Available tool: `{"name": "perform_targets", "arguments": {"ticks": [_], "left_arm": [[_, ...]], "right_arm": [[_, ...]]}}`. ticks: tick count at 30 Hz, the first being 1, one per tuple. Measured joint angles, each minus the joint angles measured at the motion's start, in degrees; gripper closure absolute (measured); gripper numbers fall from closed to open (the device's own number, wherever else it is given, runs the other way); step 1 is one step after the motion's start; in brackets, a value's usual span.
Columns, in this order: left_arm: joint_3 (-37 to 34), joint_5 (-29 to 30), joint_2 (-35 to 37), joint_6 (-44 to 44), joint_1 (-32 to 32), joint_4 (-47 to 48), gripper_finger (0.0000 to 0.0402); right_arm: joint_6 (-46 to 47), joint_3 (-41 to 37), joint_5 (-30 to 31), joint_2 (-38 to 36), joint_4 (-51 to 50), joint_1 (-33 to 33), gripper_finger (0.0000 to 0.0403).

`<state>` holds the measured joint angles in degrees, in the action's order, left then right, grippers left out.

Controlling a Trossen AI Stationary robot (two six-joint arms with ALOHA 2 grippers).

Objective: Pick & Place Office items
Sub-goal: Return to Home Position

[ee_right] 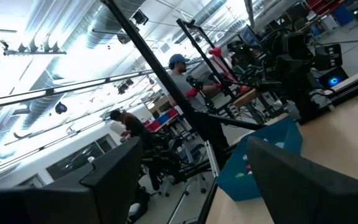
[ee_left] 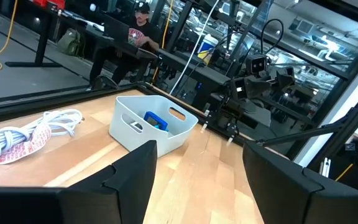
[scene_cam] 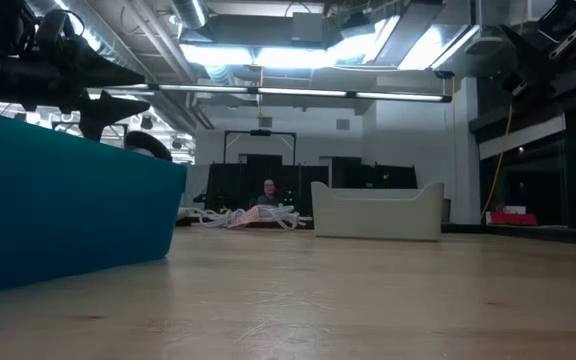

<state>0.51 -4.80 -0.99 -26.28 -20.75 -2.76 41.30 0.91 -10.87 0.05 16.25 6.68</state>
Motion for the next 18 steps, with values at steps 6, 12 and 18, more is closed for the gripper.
{"name": "perform_targets", "arguments": {"ticks": [6,12,18], "left_arm": [[0.0,0.0,0.0,0.0,0.0,0.0,0.0171],[0.0,0.0,0.0,0.0,0.0,0.0,0.0167],[0.0,0.0,0.0,0.0,0.0,0.0,0.0169]], "right_arm": [[0.0,0.0,-0.1,0.0,0.0,0.0,0.0109],[0.0,0.0,-0.1,0.0,0.0,0.0,0.0109],[0.0,0.0,-0.1,0.0,0.0,0.0,0.0109]]}}
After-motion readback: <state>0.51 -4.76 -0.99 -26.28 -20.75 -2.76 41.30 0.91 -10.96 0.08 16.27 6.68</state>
